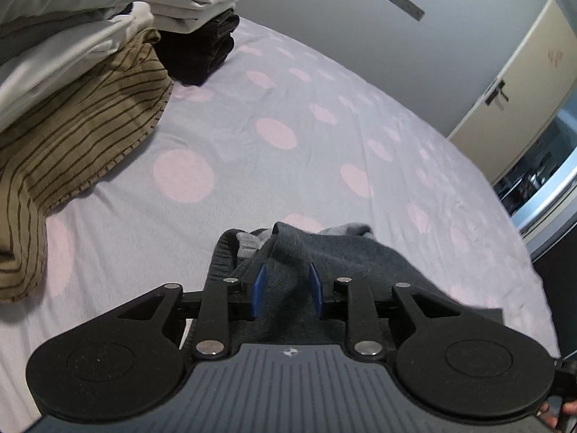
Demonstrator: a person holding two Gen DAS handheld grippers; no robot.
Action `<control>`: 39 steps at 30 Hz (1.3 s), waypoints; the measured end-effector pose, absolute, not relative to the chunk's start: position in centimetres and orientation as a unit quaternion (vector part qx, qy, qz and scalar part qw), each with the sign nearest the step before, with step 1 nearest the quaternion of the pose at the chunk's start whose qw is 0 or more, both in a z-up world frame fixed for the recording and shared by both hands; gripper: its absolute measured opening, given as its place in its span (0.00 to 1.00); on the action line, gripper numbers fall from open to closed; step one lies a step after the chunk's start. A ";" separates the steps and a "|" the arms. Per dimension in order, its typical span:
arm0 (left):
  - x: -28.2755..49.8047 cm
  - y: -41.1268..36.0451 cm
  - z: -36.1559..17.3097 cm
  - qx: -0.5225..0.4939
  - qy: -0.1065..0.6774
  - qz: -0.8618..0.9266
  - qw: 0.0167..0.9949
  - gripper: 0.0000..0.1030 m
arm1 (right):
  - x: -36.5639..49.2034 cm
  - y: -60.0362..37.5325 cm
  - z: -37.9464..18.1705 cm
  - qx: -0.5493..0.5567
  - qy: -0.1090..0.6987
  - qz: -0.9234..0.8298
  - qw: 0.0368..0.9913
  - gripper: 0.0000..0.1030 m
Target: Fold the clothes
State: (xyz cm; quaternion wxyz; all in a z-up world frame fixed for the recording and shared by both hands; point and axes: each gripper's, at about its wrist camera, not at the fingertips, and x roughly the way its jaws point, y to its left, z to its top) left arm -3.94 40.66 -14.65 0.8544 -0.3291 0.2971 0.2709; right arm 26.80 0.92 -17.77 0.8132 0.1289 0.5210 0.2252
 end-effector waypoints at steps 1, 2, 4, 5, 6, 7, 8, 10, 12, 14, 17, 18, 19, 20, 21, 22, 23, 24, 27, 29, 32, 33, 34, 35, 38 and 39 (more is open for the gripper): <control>-3.8 40.7 -14.7 -0.327 0.299 0.273 0.854 0.31 | 26.9 1.2 -18.0 0.125 0.525 0.220 0.813 0.45; -3.7 40.7 -14.8 -0.324 0.301 0.275 0.854 0.31 | 27.1 1.4 -18.3 0.121 0.529 0.214 0.812 0.45; -3.6 40.6 -14.9 -0.320 0.305 0.275 0.854 0.31 | 27.4 1.5 -18.8 0.123 0.536 0.210 0.809 0.45; -3.6 40.6 -14.9 -0.318 0.307 0.276 0.854 0.31 | 27.5 1.4 -18.9 0.124 0.537 0.210 0.807 0.45; -3.5 40.6 -14.9 -0.315 0.309 0.276 0.854 0.31 | 27.5 1.4 -19.0 0.126 0.538 0.211 0.806 0.42; -3.5 40.6 -14.9 -0.314 0.310 0.276 0.854 0.31 | 27.5 1.3 -19.0 0.128 0.538 0.214 0.806 0.38; -3.6 40.6 -14.9 -0.316 0.309 0.276 0.853 0.31 | 27.4 1.3 -19.0 0.130 0.536 0.217 0.805 0.34; -3.8 40.6 -14.7 -0.320 0.303 0.277 0.854 0.31 | 27.4 1.0 -18.8 0.138 0.532 0.224 0.805 0.24; -4.2 40.6 -14.4 -0.322 0.294 0.279 0.855 0.31 | 27.0 0.6 -18.2 0.150 0.524 0.232 0.806 0.17; -4.6 40.7 -14.0 -0.328 0.282 0.282 0.857 0.31 | 26.6 0.5 -17.4 0.155 0.514 0.243 0.808 0.15; -5.1 41.0 -13.6 -0.339 0.266 0.285 0.857 0.31 | 25.5 1.1 -14.9 0.159 0.500 0.276 0.805 0.14; -5.3 41.1 -13.5 -0.343 0.261 0.285 0.856 0.31 | 25.2 1.6 -14.0 0.167 0.500 0.289 0.799 0.14; -5.4 41.2 -13.4 -0.348 0.257 0.286 0.855 0.31 | 24.7 2.3 -12.8 0.174 0.499 0.302 0.793 0.14; -5.5 41.3 -13.3 -0.353 0.252 0.286 0.854 0.31 | 24.3 3.1 -11.4 0.179 0.498 0.316 0.788 0.13; -5.7 41.4 -13.2 -0.358 0.247 0.287 0.854 0.31 | 23.7 4.1 -10.1 0.179 0.494 0.330 0.784 0.13; -5.8 41.5 -13.1 -0.361 0.244 0.287 0.853 0.31 | 23.1 5.4 -9.0 0.175 0.490 0.342 0.782 0.13; -6.0 41.6 -13.0 -0.363 0.241 0.287 0.853 0.31 | 22.5 6.7 -7.9 0.171 0.487 0.353 0.780 0.13; -6.1 41.6 -12.9 -0.366 0.239 0.286 0.853 0.31 | 21.9 8.0 -6.9 0.166 0.485 0.363 0.778 0.13; -6.6 41.8 -12.7 -0.378 0.243 0.288 0.845 0.31 | 19.8 12.4 -4.9 0.147 0.484 0.389 0.770 0.13; -7.0 42.0 -12.8 -0.384 0.254 0.299 0.836 0.31 | 18.4 15.6 -4.1 0.132 0.488 0.403 0.763 0.13; -8.0 42.7 -12.9 -0.405 0.253 0.305 0.824 0.31 | 16.1 20.3 -3.0 0.109 0.494 0.424 0.752 0.13; -8.3 43.0 -12.9 -0.414 0.251 0.304 0.820 0.31 | 15.3 21.8 -3.1 0.101 0.498 0.430 0.747 0.13; -8.6 43.3 -13.0 -0.423 0.250 0.304 0.816 0.31 | 14.5 23.1 -3.4 0.094 0.505 0.434 0.740 0.13; -8.9 43.6 -13.1 -0.430 0.249 0.305 0.812 0.31 | 13.7 24.4 -4.0 0.085 0.512 0.438 0.734 0.13; -9.7 44.2 -13.3 -0.443 0.245 0.311 0.804 0.31 | 11.5 27.6 -6.5 0.054 0.531 0.443 0.720 0.13; -9.9 44.4 -13.4 -0.446 0.244 0.312 0.802 0.31 | 10.8 28.7 -7.3 0.044 0.537 0.444 0.716 0.13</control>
